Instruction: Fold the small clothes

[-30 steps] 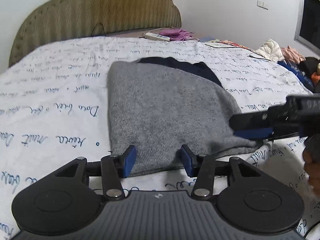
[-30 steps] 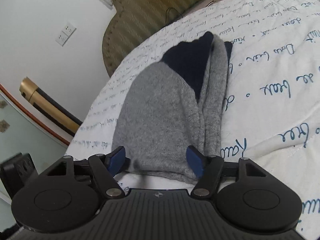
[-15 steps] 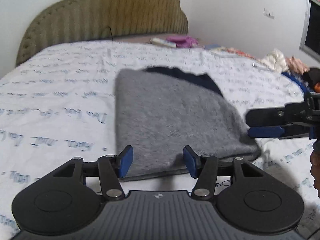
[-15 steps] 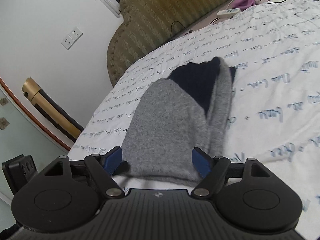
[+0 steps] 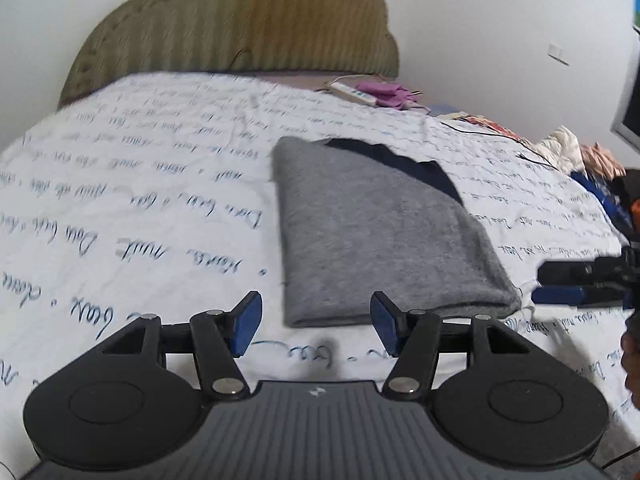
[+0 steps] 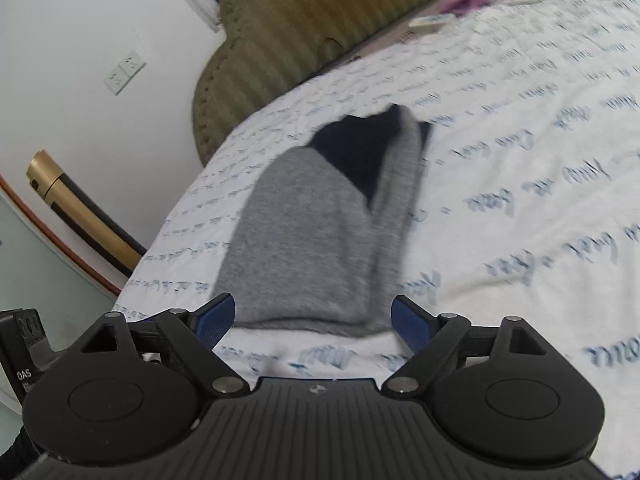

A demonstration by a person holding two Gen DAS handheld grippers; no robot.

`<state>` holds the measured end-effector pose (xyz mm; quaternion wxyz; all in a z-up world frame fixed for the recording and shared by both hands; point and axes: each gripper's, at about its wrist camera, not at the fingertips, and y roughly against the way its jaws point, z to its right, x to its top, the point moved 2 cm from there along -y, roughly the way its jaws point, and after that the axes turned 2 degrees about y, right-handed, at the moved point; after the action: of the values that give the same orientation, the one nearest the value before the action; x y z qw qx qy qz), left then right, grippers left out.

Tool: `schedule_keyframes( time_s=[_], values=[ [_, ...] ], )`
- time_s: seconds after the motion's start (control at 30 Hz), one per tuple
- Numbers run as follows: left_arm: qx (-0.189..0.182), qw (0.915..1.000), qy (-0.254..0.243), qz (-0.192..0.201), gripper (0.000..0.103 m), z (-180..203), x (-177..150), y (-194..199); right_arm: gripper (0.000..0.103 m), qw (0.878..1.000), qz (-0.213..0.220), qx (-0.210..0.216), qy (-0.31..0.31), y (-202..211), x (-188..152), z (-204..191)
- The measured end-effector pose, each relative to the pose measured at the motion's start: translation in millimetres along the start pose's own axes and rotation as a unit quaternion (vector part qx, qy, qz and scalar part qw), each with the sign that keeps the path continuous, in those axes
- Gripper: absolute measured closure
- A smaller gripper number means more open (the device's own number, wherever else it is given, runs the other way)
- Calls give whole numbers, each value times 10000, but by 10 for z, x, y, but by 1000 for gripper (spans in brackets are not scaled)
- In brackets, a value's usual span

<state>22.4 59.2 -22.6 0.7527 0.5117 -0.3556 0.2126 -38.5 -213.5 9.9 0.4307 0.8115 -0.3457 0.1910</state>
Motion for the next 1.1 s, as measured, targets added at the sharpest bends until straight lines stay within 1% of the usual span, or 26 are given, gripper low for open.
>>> schedule_keyframes(
  time_s=[0.07,0.1,0.13,0.17,0.2,0.23,0.3,0.33,0.37,0.4,0.43,0.47,0.5,0.6,0.7,0.9,1.0,1.1],
  values=[
    [-102,9993,334,-166,44,-108,37,-112,16,9995,-95,-72,-279,-52,26,144],
    [-255,9974,604,-290,44,-169,61,-188,17,9991,-118,-41,-414,-85,51,198],
    [-452,9934,940,-477,44,-236,80,-285,17,9983,-140,80,-558,-127,77,248],
    [-528,9889,1229,-647,44,-279,90,-375,17,9969,-215,211,-728,-181,97,299],
    [-545,9861,1399,-711,44,-298,111,-435,19,9951,-320,262,-894,-257,119,337],
    [-555,9860,1404,-709,44,-286,135,-470,19,9941,-409,280,-966,-323,135,352],
    [-467,9882,1247,-759,44,-205,188,-520,21,9942,-562,249,-886,-445,157,327],
    [-404,9893,1142,-808,45,-149,209,-544,27,9948,-611,190,-787,-481,166,289],
    [-342,9902,1046,-855,45,-100,217,-573,30,9956,-647,168,-657,-510,178,238],
    [-248,9913,945,-881,49,-49,221,-599,45,9962,-683,155,-525,-533,187,191],
    [-186,9921,849,-908,55,-25,220,-615,63,9960,-757,143,-445,-565,184,159],
    [-109,9926,764,-939,59,11,222,-631,69,9957,-827,87,-401,-601,175,147],
    [-48,9929,727,-939,65,26,226,-636,76,9957,-847,75,-377,-622,173,148],
    [65,9940,630,-890,81,42,252,-579,79,9957,-809,198,-404,-614,157,140],
    [118,9947,554,-858,88,52,274,-521,81,9957,-780,339,-367,-556,193,105],
    [94,9973,201,-699,90,124,356,-350,81,9955,-719,547,-290,-418,334,56],
    [128,9969,200,-746,90,98,340,-369,81,9950,-830,476,-270,-423,305,125],
    [178,9956,253,-880,90,54,256,-468,81,9940,-928,366,-441,-506,191,269]
  ],
)
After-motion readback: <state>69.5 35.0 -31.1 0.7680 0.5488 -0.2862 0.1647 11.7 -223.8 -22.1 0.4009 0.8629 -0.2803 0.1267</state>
